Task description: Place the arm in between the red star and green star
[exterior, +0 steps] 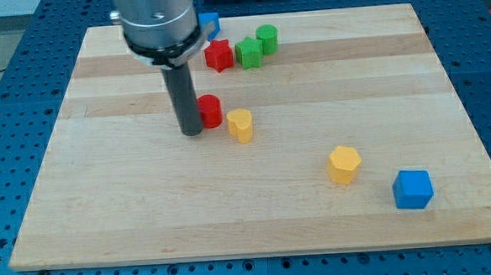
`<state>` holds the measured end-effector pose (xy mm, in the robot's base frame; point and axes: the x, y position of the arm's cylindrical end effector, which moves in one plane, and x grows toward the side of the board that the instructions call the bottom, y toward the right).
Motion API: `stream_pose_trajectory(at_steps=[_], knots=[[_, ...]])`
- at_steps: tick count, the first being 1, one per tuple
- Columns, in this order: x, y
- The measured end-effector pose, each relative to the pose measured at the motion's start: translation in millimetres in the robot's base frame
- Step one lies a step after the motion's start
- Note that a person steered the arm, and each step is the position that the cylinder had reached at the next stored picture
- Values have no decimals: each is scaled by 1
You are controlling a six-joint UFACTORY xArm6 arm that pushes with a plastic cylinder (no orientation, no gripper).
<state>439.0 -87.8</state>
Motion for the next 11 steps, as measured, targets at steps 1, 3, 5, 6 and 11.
stream_pose_trajectory(at_steps=[1,3,5,6,11], knots=[[-14,-2],[48,-13],[34,-31],[30,-32],[-170,98]])
